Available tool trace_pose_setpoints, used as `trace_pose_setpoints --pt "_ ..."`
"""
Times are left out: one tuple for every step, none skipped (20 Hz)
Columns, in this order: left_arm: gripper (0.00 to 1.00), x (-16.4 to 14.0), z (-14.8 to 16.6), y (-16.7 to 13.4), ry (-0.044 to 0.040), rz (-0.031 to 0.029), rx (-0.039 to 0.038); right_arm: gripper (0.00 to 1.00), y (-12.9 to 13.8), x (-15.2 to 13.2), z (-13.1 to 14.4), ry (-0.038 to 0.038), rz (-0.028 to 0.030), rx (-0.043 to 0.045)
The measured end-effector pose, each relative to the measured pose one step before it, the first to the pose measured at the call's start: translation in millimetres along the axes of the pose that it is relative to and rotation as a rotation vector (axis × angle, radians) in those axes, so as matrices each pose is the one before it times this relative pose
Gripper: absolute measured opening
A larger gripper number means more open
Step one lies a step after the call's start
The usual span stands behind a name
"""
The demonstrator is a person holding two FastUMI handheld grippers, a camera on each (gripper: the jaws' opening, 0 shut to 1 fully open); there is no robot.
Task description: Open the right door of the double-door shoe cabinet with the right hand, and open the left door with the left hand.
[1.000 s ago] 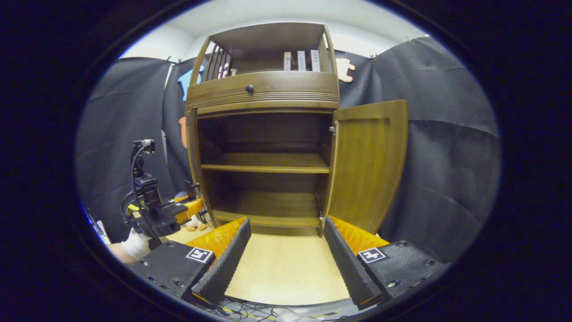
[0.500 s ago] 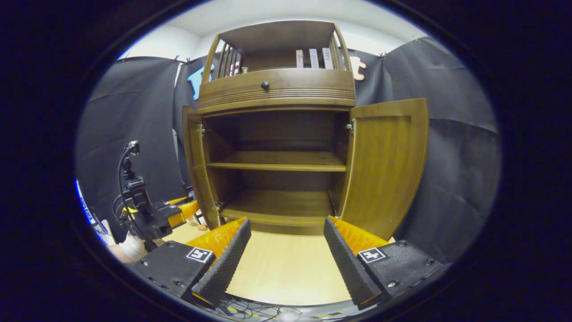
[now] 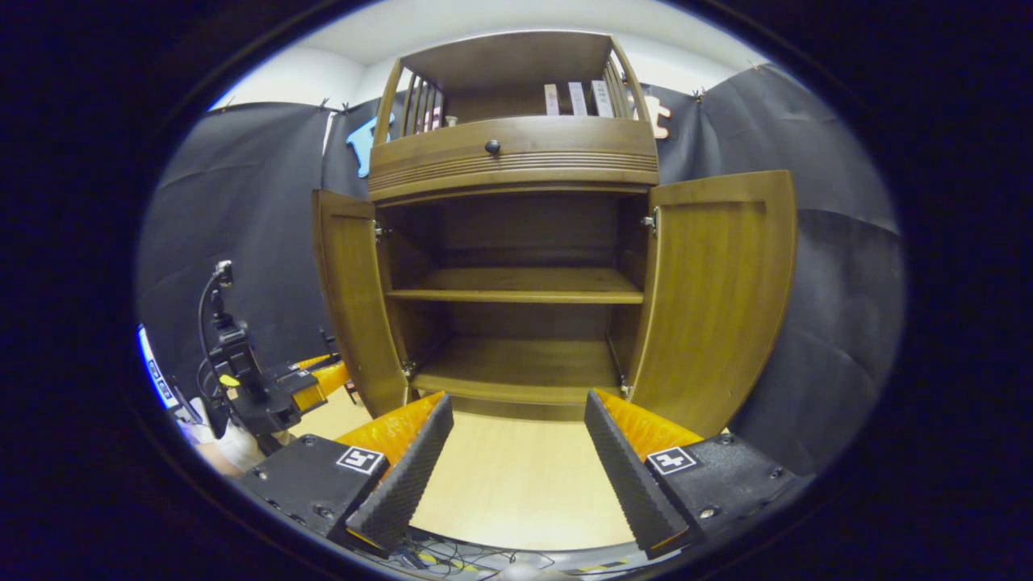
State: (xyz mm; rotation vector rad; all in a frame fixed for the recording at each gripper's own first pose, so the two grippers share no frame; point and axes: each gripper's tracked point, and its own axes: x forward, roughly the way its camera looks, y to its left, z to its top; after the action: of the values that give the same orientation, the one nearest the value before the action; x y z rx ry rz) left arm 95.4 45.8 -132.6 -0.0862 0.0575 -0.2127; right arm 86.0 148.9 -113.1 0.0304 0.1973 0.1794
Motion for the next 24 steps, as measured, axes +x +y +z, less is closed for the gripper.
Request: trace_pose_setpoints --pt "0.14 -2.32 0.11 4.71 -0.00068 0.00927 -0.00090 1.00 1.98 0.30 -0.23 0.00232 0.00295 -0.00078" --pt "0.14 -2.19 0.27 4.71 0.00064 0.00680 0.00110 1.00 1.39 0.14 -0.31 0.00080 0.00181 0.00013" --pt "0.14 -1.76 -0.53 4.19 0.00249 0.00547 -0.00015 1.00 1.70 0.86 0.79 0.00031 0.00400 -0.00063" --pt "0.14 -1.51 -0.35 3.84 0.00212 0.00621 0.00088 1.00 2.47 0.87 -0.74 0.00156 0.00381 -0.00262" --pt "0.14 -1.83 0.78 4.50 -0.00006 0.01109 -0.00126 1.00 1.10 0.75 -0.47 0.00118 0.00288 -0.00189" --pt "0.14 -2.18 -0.80 5.88 0.00041 0.01503 0.00061 1.00 3.05 0.96 -0.76 0.00211 0.00450 -0.00058" --pt "0.14 -1.16 0.36 6.27 -0.00288 0.01698 -0.00024 1.00 1.92 0.55 0.12 0.00127 0.00495 0.00141" --pt "0.15 -1.89 -0.03 5.97 -0.00264 0.01469 -0.00290 1.00 2.34 0.32 0.45 0.00232 0.00458 0.00041" --pt "0.14 -1.32 0.18 6.29 -0.00046 0.01006 -0.00209 1.00 1.49 0.52 0.23 0.00270 0.00425 -0.00082" --pt "0.14 -1.61 -0.36 5.91 0.00235 0.00944 -0.00298 1.00 1.97 1.46 -0.52 0.00282 0.00492 -0.00109" --pt "0.14 -0.40 -0.03 4.45 0.00088 0.00396 -0.00029 1.00 1.85 0.40 0.23 0.00136 0.00402 -0.00099" --pt "0.14 -1.00 -0.50 5.18 0.00513 0.00951 0.00191 1.00 1.55 0.81 -0.43 0.00180 0.00395 -0.00228" --pt "0.14 -0.63 0.41 5.26 -0.00093 0.00795 0.00296 1.00 0.69 0.67 -0.18 0.00133 0.00208 -0.00159" --pt "0.13 -0.27 -0.97 5.04 0.00121 0.00587 -0.00472 1.00 1.03 0.05 -0.88 0.00053 0.00228 -0.00059" --pt "0.13 1.11 -0.14 4.42 0.00110 0.00876 -0.00886 1.00 0.60 0.57 -0.04 0.00147 0.00162 0.00011" --pt "0.14 0.11 2.13 6.48 -0.00993 0.01801 -0.00329 1.00 1.62 0.53 -1.18 0.00294 0.00336 0.00056" --pt "0.13 5.79 -5.20 15.32 0.01381 0.05661 -0.01775 1.00 1.54 0.71 -1.11 0.00455 0.00308 0.00060" --pt "0.01 -2.07 2.87 5.53 -0.00487 -0.00667 -0.02086 1.00 1.24 0.65 -0.08 0.00221 0.00475 0.00023" --pt "0.00 2.44 1.32 -1.97 -0.00788 -0.01683 -0.02662 1.00 0.15 1.46 0.84 0.00004 0.00071 -0.00140" --pt "0.00 0.01 -0.25 -0.45 0.00060 -0.01516 -0.00928 1.00 -0.96 0.27 0.13 0.00041 -0.00071 -0.00021" --pt "0.00 -0.01 2.53 1.33 -0.00663 -0.01001 0.01282 1.00 0.50 1.35 -1.15 0.00268 0.00083 -0.00037" --pt "0.00 -0.61 -0.22 4.87 -0.00424 -0.00373 0.02000 1.00 -0.32 1.17 -0.63 0.00432 -0.00033 -0.00055" --pt "0.00 1.29 1.48 3.67 -0.00419 -0.01123 0.01326 1.00 -0.02 0.82 -1.00 0.00351 0.00040 0.00253" --pt "0.00 1.61 -1.81 2.03 0.00077 -0.01679 0.00195 1.00 -0.18 2.34 -0.65 0.00333 0.00081 0.00439"
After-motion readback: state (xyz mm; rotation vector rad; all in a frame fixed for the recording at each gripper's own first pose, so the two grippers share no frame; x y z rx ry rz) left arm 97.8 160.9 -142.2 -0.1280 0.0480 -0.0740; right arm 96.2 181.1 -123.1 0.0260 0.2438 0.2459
